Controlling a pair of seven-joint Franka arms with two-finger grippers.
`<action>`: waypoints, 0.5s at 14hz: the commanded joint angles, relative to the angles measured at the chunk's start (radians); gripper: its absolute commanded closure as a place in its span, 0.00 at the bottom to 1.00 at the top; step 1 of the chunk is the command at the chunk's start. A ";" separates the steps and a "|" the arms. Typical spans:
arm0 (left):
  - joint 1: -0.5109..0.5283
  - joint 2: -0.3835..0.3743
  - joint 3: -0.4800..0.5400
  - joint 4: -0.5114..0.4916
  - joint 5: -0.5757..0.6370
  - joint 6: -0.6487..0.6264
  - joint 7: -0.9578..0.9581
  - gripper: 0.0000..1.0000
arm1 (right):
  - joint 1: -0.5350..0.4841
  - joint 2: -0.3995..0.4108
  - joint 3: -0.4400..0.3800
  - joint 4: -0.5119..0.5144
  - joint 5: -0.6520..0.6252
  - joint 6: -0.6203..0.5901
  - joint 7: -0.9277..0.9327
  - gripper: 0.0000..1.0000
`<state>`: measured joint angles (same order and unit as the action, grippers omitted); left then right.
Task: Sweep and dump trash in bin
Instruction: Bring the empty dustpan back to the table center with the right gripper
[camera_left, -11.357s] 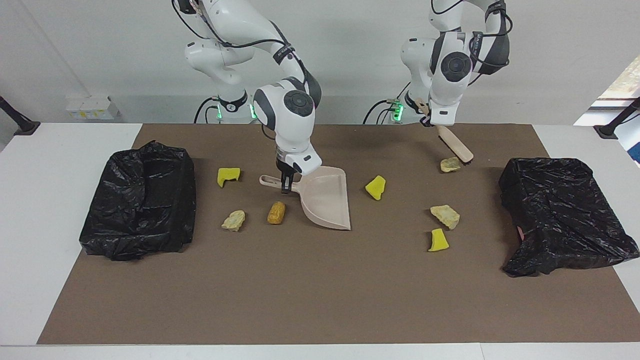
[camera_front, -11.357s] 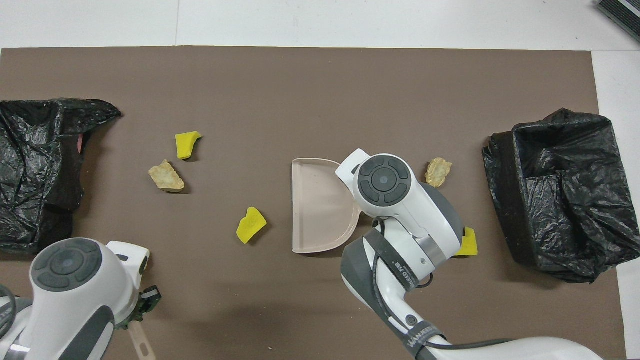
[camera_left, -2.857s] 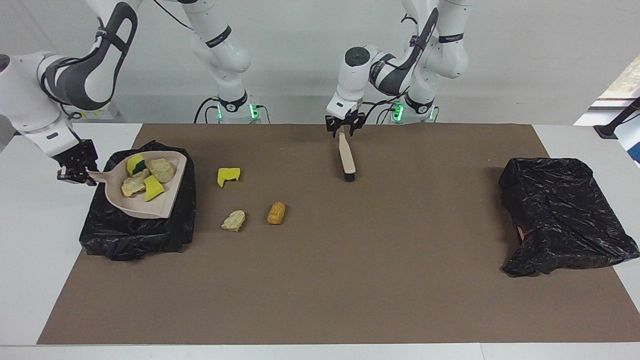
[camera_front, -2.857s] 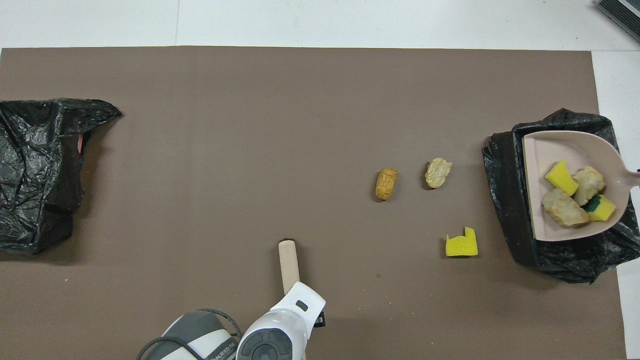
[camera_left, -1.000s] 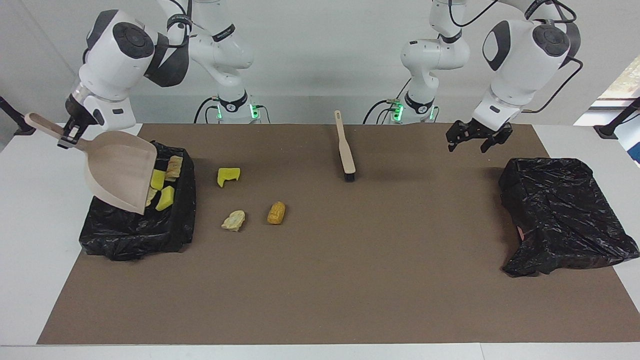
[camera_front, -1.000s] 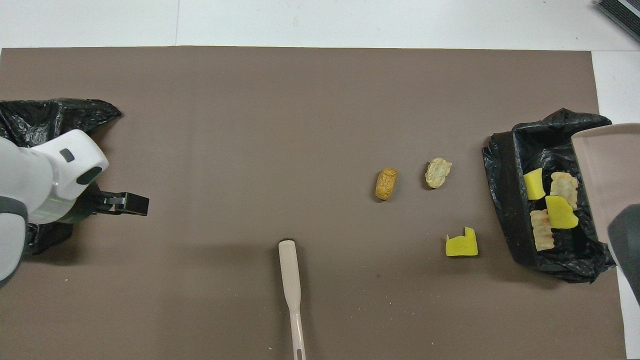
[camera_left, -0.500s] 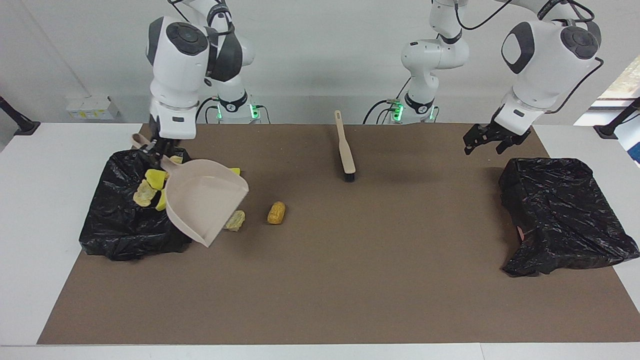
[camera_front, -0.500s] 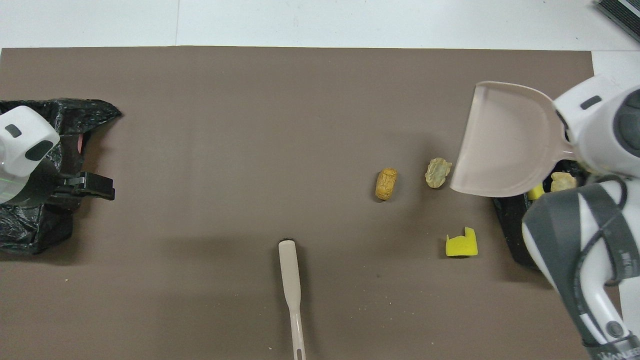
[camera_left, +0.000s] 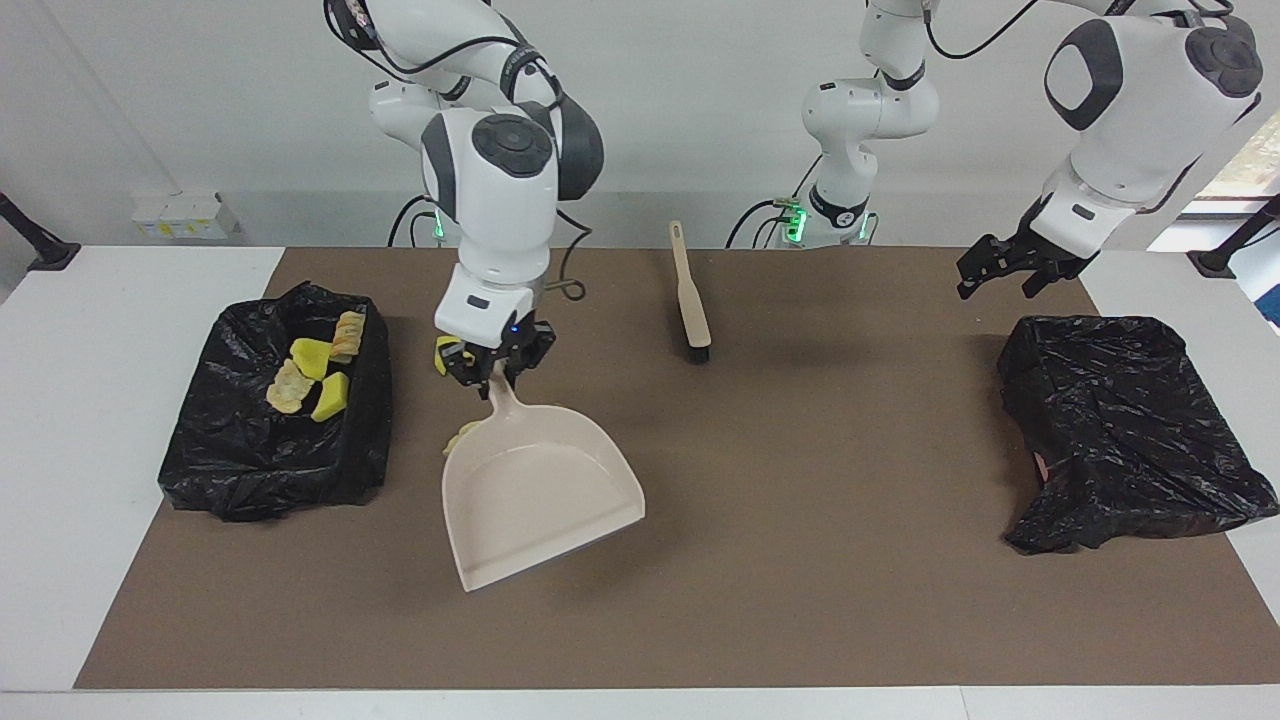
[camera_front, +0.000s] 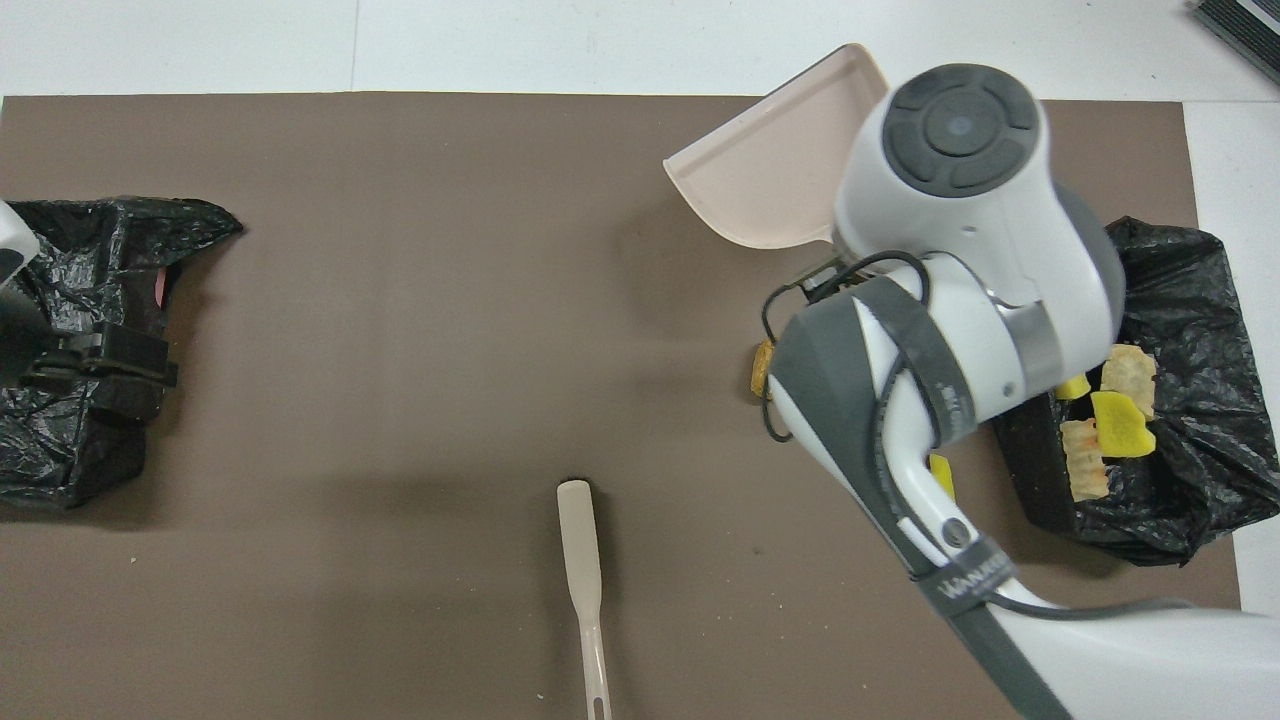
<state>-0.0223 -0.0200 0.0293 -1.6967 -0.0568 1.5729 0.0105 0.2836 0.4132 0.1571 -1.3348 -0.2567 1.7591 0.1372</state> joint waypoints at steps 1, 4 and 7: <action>-0.036 0.040 0.021 0.064 0.040 -0.037 0.032 0.00 | 0.077 0.183 -0.002 0.236 0.053 -0.027 0.224 1.00; -0.068 0.025 0.075 0.039 0.045 -0.036 0.072 0.00 | 0.168 0.300 -0.008 0.307 0.079 0.037 0.425 1.00; -0.071 -0.001 0.073 0.000 0.043 -0.031 0.091 0.00 | 0.203 0.363 0.018 0.307 0.135 0.141 0.571 1.00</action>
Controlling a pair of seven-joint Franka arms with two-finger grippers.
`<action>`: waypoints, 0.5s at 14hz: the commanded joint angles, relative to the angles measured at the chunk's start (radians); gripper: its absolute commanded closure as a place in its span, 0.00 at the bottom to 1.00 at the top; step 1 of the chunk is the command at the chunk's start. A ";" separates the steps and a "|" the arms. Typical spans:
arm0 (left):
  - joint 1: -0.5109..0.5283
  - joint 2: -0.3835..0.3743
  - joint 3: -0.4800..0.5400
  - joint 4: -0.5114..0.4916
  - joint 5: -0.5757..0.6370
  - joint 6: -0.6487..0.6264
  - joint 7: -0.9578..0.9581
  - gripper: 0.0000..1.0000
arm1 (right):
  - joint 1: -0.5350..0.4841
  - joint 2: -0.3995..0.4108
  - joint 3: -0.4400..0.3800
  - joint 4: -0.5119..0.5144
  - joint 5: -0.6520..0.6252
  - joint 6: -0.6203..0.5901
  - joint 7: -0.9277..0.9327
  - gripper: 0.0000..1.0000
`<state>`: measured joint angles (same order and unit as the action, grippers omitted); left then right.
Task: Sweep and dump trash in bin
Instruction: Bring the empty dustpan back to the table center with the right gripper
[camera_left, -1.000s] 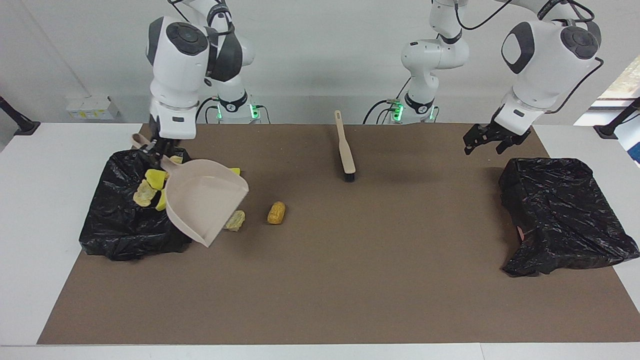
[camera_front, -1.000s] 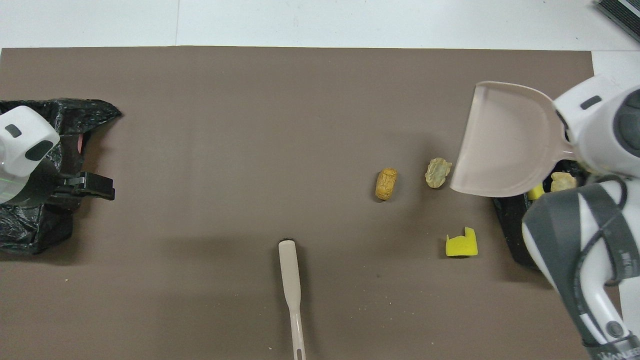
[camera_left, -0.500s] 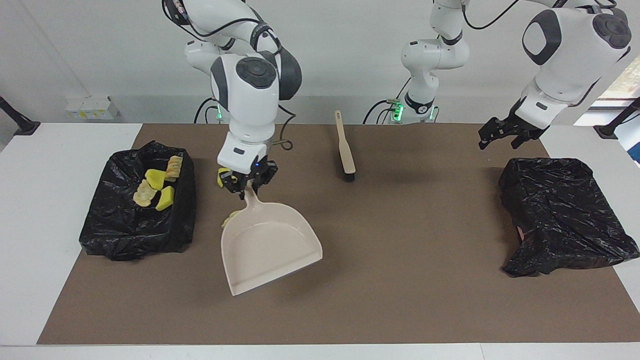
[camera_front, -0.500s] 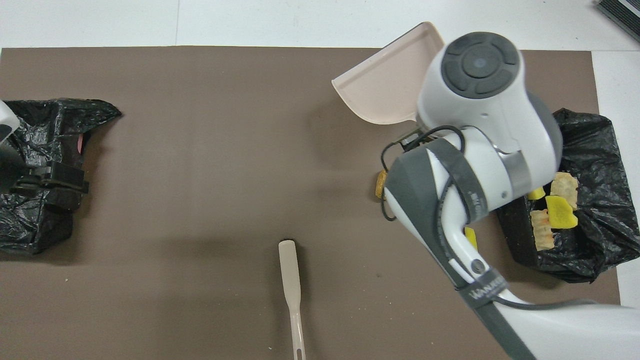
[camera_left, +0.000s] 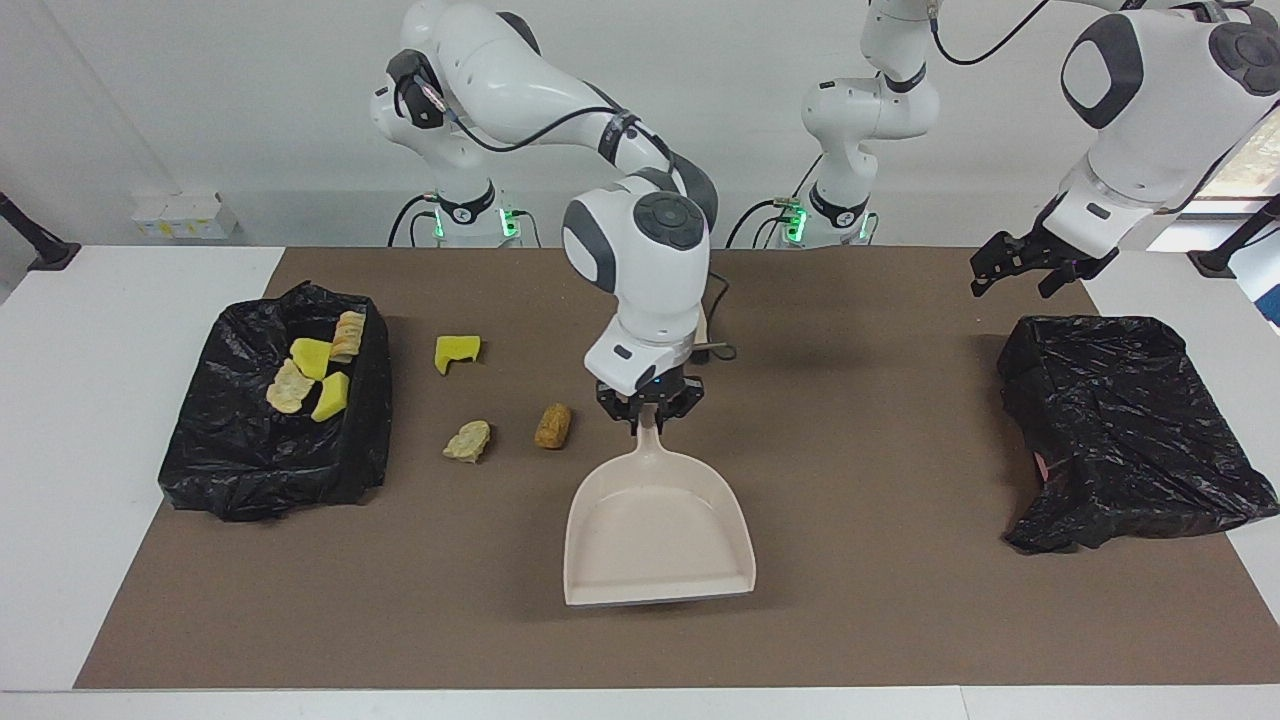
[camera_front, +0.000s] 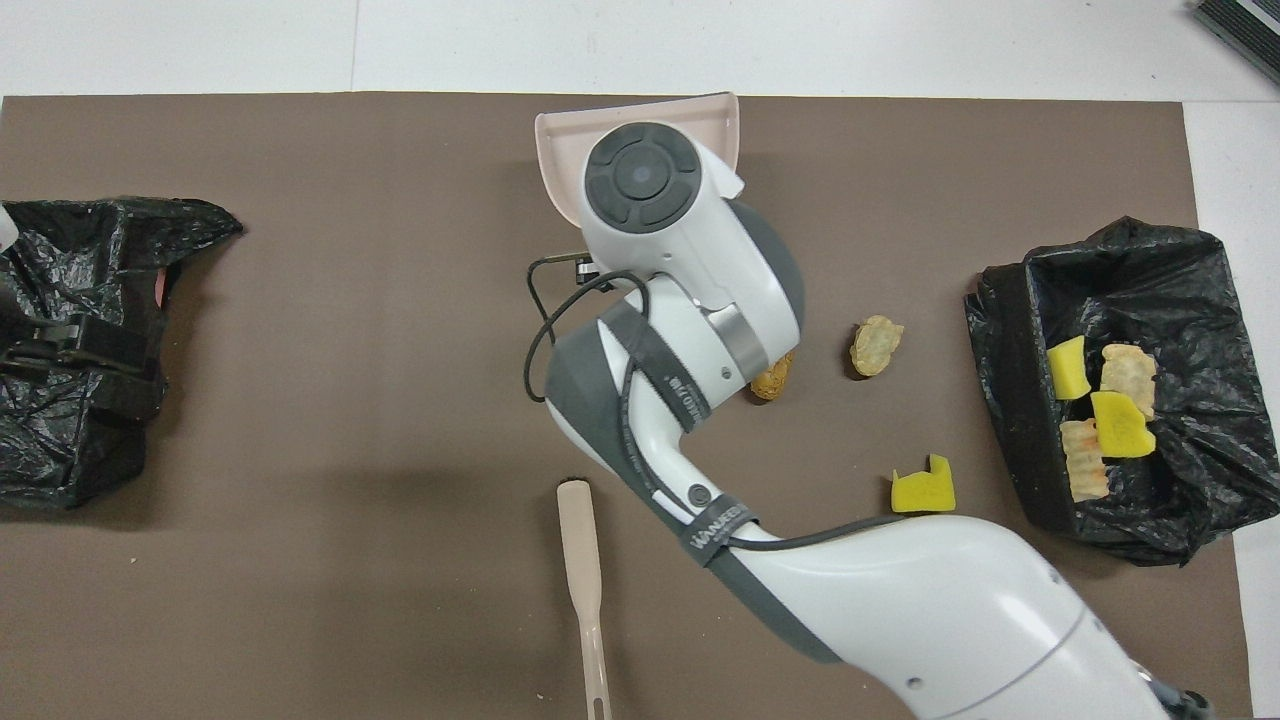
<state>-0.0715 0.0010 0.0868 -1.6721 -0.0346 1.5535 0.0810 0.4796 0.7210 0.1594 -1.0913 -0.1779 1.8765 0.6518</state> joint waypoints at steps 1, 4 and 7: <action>-0.022 -0.027 0.016 -0.038 0.021 -0.007 0.023 0.00 | 0.013 0.069 0.020 0.065 0.072 0.035 0.081 1.00; -0.024 -0.030 0.014 -0.055 0.012 0.074 0.055 0.00 | 0.036 0.096 0.032 0.064 0.083 0.036 0.098 1.00; -0.089 -0.036 0.016 -0.080 0.016 0.102 0.062 0.00 | 0.050 0.113 0.035 0.057 0.087 0.032 0.118 1.00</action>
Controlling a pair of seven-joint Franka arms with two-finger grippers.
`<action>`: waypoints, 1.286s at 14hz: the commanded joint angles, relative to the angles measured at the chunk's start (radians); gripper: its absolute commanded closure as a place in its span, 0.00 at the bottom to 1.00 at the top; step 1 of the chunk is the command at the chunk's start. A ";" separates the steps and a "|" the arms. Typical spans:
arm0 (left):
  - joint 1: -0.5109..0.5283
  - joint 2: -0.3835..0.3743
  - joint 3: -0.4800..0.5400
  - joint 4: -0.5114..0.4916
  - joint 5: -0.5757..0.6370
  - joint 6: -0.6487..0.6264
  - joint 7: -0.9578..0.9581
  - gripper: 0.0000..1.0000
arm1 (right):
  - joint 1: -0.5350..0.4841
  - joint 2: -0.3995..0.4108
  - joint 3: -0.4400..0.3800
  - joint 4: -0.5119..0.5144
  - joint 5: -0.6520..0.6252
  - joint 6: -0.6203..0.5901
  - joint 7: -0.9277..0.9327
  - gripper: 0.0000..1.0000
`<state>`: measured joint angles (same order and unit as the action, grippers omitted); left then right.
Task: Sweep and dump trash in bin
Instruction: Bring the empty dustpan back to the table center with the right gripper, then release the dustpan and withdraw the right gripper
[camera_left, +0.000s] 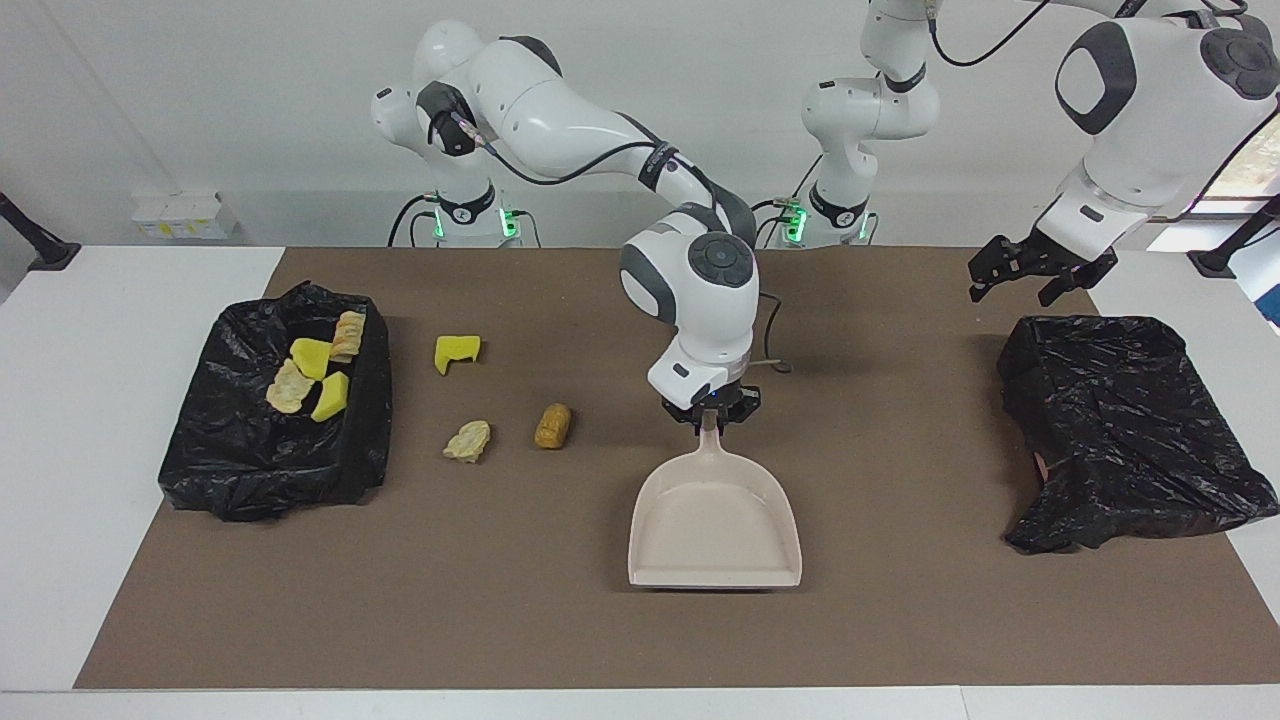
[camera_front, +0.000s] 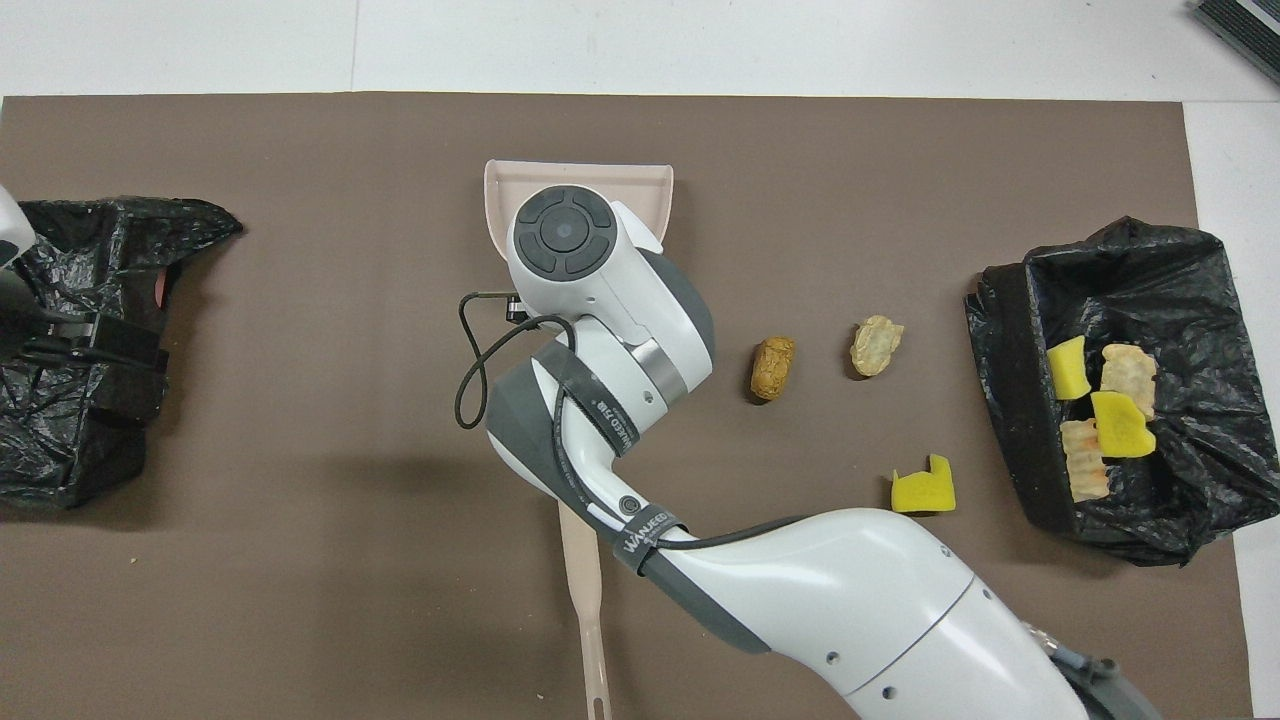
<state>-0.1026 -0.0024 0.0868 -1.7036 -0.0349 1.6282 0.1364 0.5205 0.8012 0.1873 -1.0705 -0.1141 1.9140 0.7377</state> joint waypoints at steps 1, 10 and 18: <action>-0.055 -0.034 0.014 -0.050 0.017 0.028 0.008 0.00 | 0.015 0.038 0.006 0.035 0.037 -0.006 0.037 1.00; -0.069 -0.034 0.014 -0.053 0.017 0.030 0.008 0.00 | -0.027 -0.049 0.006 -0.028 0.122 -0.052 -0.051 0.00; -0.110 -0.080 0.013 -0.133 0.017 0.061 0.080 0.00 | -0.004 -0.524 0.007 -0.518 0.174 -0.081 -0.041 0.00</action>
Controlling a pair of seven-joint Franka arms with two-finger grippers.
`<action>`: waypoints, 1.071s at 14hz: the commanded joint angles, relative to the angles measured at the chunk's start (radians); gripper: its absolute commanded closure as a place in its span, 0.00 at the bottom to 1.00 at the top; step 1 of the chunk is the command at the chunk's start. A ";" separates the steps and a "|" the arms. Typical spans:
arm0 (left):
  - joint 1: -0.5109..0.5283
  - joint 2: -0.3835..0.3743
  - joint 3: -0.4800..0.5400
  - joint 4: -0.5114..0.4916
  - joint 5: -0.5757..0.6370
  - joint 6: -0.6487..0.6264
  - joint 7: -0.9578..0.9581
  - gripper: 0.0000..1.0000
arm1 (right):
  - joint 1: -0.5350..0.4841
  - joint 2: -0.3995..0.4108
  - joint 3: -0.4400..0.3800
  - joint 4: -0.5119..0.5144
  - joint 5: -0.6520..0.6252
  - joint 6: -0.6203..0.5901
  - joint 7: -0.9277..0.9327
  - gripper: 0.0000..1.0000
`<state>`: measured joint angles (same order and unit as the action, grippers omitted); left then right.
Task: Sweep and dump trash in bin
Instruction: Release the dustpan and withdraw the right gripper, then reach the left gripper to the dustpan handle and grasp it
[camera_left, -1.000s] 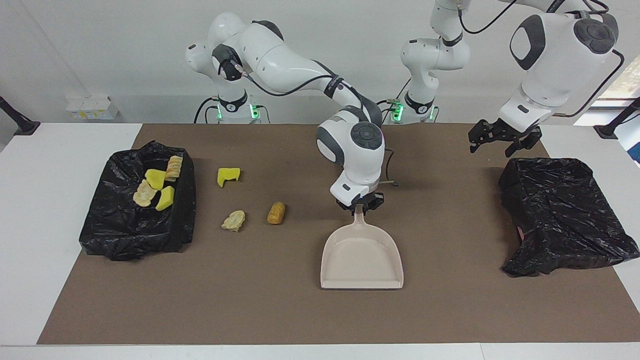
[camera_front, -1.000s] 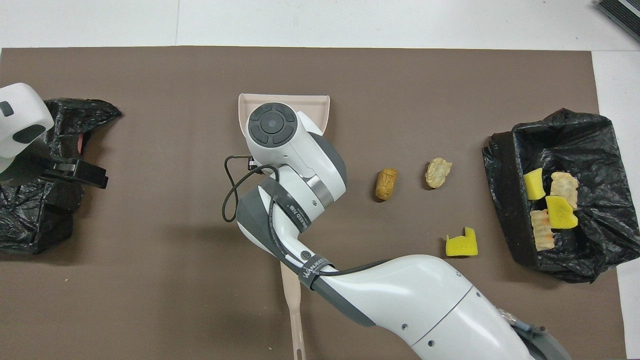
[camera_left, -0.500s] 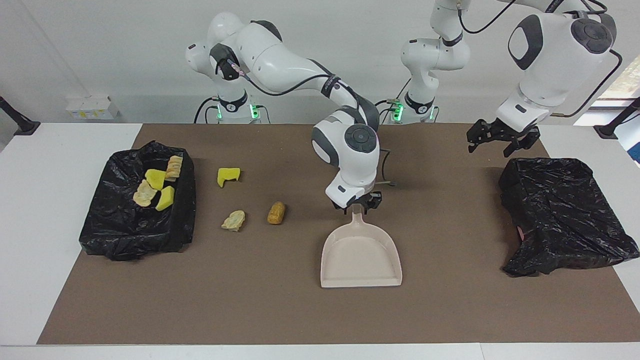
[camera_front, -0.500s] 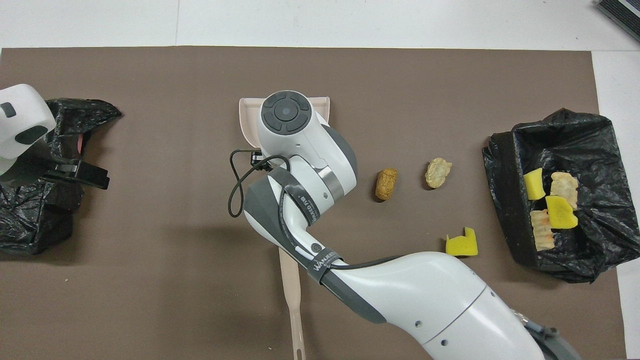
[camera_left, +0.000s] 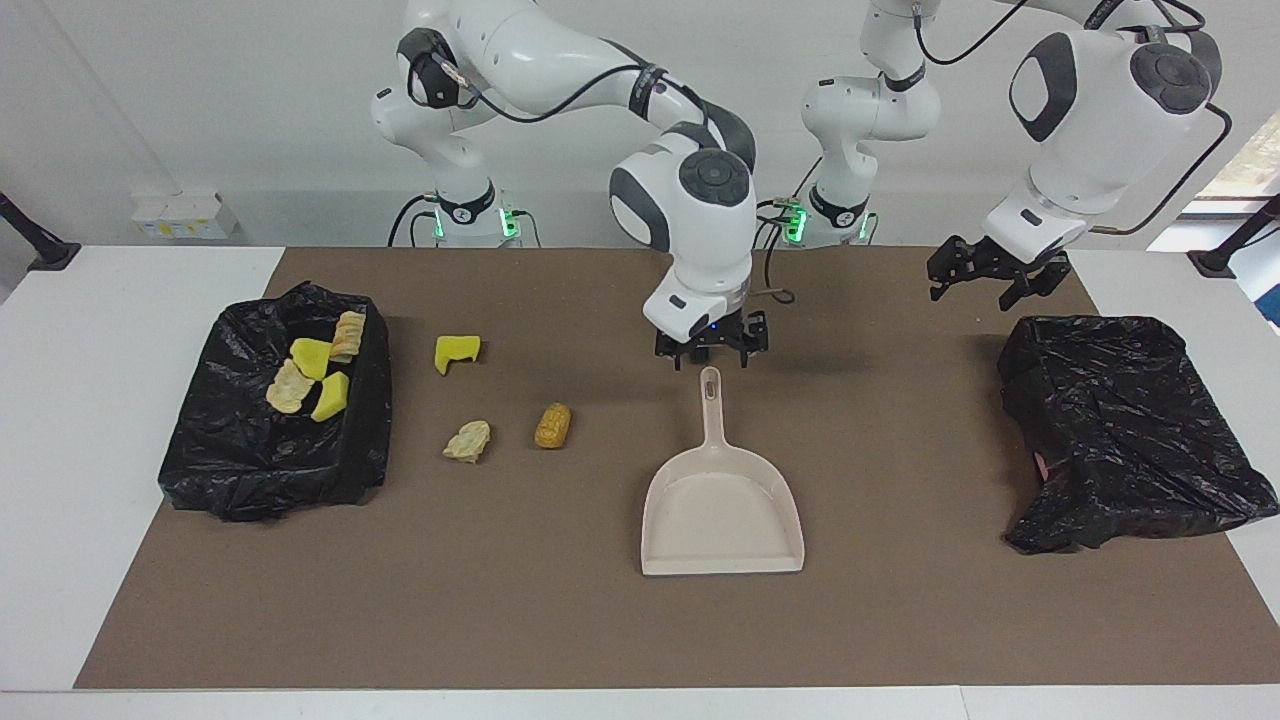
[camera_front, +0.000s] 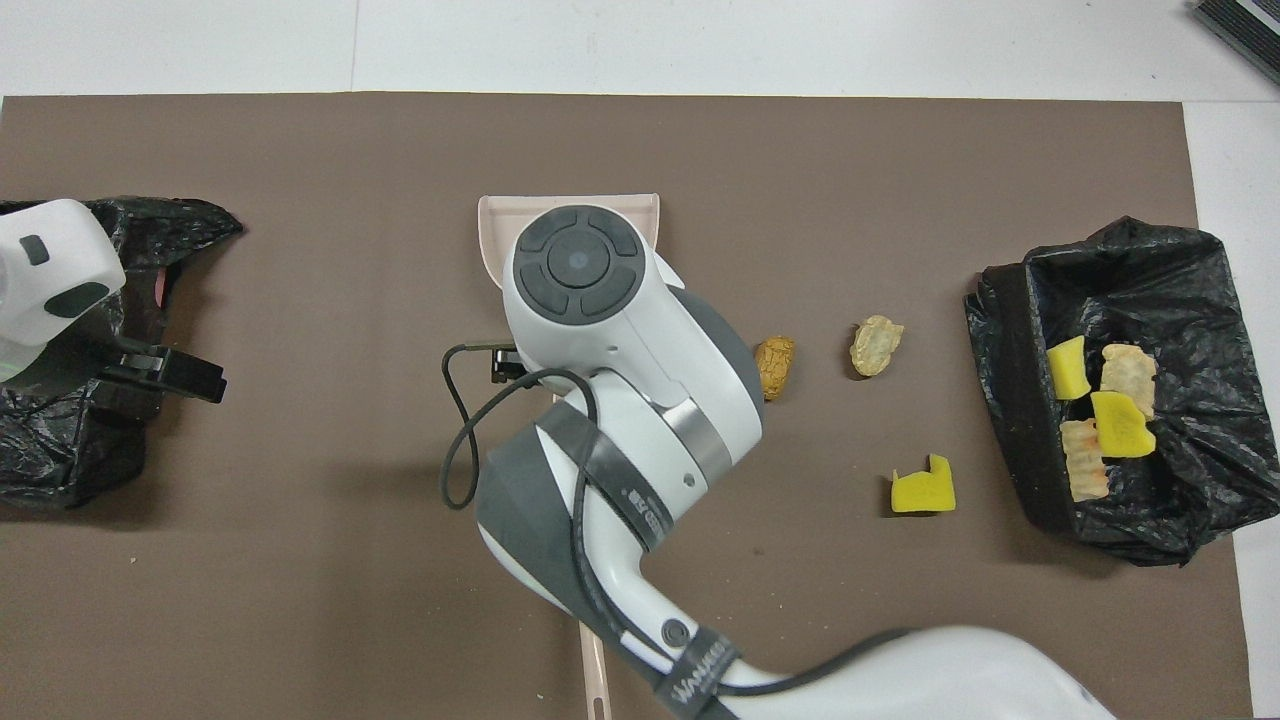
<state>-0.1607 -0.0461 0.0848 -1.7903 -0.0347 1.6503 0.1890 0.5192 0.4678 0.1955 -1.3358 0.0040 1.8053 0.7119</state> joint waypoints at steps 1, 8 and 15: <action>-0.060 -0.035 0.012 -0.052 0.016 0.063 0.033 0.00 | 0.019 -0.242 0.001 -0.311 0.080 0.028 -0.015 0.00; -0.145 0.026 0.000 -0.113 -0.022 0.337 0.098 0.00 | 0.114 -0.474 0.001 -0.707 0.218 0.146 -0.040 0.00; -0.276 0.184 0.000 -0.098 -0.079 0.528 -0.078 0.00 | 0.226 -0.460 0.001 -0.911 0.221 0.365 -0.032 0.14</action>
<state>-0.3818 0.0830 0.0700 -1.8917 -0.0988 2.1095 0.1914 0.7357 0.0273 0.2010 -2.1799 0.1952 2.1035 0.6950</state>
